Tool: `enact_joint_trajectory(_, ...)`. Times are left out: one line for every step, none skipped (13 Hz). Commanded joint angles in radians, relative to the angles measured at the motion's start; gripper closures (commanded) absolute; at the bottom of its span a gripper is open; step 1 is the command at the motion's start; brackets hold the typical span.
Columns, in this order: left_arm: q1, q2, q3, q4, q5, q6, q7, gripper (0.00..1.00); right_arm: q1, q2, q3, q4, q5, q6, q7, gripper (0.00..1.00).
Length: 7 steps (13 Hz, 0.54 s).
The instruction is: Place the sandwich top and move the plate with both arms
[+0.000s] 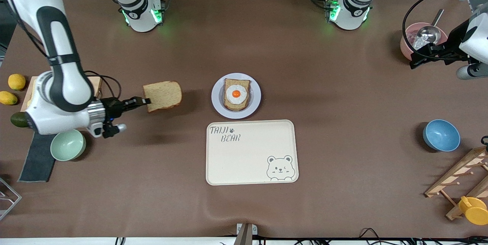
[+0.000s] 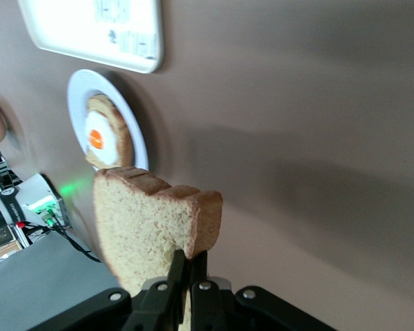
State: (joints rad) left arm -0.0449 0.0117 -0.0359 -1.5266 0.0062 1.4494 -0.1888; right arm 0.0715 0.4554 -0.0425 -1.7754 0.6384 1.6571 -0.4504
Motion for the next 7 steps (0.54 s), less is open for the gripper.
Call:
enact_joint_trajectory(-0.001, 0.005, -0.001, 0.02, -0.009, -0.018, 0.012, 0.0, 0.082, -0.008, -0.011, -0.025, 0.062, 0.058, 0.025, 1.0)
enact_joint_trajectory(-0.001, 0.005, -0.001, 0.02, -0.011, -0.018, 0.011, 0.0, 0.114, -0.008, -0.011, -0.054, 0.096, 0.097, 0.042, 1.0)
enact_joint_trajectory(0.0, 0.004, -0.002, 0.02, -0.011, -0.018, 0.012, 0.0, 0.155, -0.011, -0.011, -0.087, 0.128, 0.159, 0.05, 1.0)
enact_joint_trajectory(0.0, 0.004, -0.004, 0.02, -0.011, -0.018, 0.012, 0.0, 0.2, -0.014, -0.011, -0.117, 0.151, 0.232, 0.052, 1.0)
enact_joint_trajectory(0.0, 0.004, -0.004, 0.02, -0.012, -0.018, 0.012, 0.0, 0.226, -0.009, -0.011, -0.125, 0.179, 0.269, 0.073, 1.0)
enact_joint_trajectory(0.0, 0.002, -0.004, 0.02, -0.012, -0.018, 0.017, 0.0, 0.272, -0.009, -0.011, -0.134, 0.207, 0.305, 0.105, 1.0)
enact_joint_trajectory(0.002, 0.001, -0.006, 0.02, -0.012, -0.018, 0.017, 0.0, 0.312, -0.009, -0.011, -0.153, 0.222, 0.355, 0.119, 1.0)
